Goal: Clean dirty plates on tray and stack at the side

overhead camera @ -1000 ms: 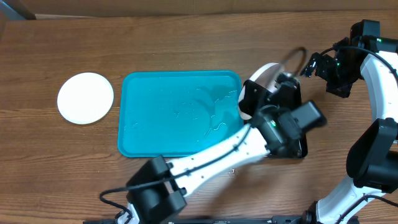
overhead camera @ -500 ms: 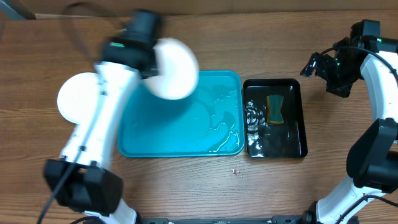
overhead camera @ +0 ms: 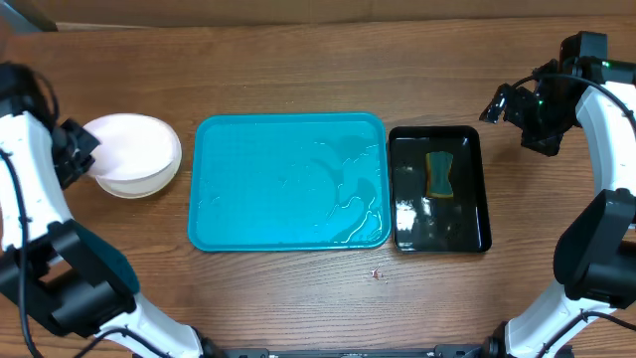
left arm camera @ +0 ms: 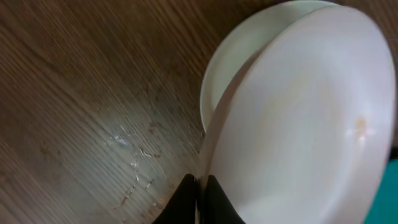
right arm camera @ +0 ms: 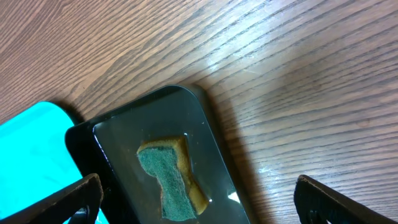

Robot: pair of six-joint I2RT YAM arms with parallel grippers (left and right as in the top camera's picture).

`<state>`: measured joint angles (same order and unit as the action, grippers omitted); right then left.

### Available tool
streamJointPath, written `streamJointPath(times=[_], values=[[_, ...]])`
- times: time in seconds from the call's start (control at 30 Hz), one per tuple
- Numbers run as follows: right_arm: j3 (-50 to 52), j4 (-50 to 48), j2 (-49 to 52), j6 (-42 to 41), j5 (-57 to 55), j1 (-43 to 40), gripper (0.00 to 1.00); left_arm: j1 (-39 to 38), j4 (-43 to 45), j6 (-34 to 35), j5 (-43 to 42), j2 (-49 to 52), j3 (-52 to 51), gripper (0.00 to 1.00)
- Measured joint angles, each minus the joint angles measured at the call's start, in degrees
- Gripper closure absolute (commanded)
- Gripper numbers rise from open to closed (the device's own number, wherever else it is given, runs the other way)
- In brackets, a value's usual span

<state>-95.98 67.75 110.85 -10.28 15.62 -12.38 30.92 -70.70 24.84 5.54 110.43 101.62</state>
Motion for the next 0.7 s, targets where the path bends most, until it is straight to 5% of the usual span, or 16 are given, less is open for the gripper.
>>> streamJointPath(times=[0.07, 0.1, 0.13, 0.17, 0.23, 0.5, 0.7], values=[[0.0, 0.0, 0.0, 0.0, 0.0, 0.0, 0.00, 0.9, 1.1, 0.3, -0.5, 1.9, 0.0, 0.85], [0.0, 0.0, 0.0, 0.0, 0.0, 0.0, 0.00, 1.1, 1.6, 0.3, -0.6, 3.0, 0.0, 0.73], [0.0, 0.0, 0.0, 0.0, 0.0, 0.0, 0.00, 1.1, 1.9, 0.5, -0.9, 3.8, 0.0, 0.32], [0.0, 0.0, 0.0, 0.0, 0.0, 0.0, 0.00, 1.0, 2.2, 0.5, -1.3, 4.9, 0.0, 0.14], [0.0, 0.0, 0.0, 0.0, 0.0, 0.0, 0.00, 1.0, 3.1, 0.3, -2.5, 5.9, 0.0, 0.00], [0.0, 0.0, 0.0, 0.0, 0.0, 0.0, 0.00, 0.3, 4.3, -14.2, -28.0, 6.5, 0.0, 0.00], [0.0, 0.0, 0.0, 0.0, 0.0, 0.0, 0.00, -1.7, 3.5, -17.0, -34.5, 6.5, 0.0, 0.00]])
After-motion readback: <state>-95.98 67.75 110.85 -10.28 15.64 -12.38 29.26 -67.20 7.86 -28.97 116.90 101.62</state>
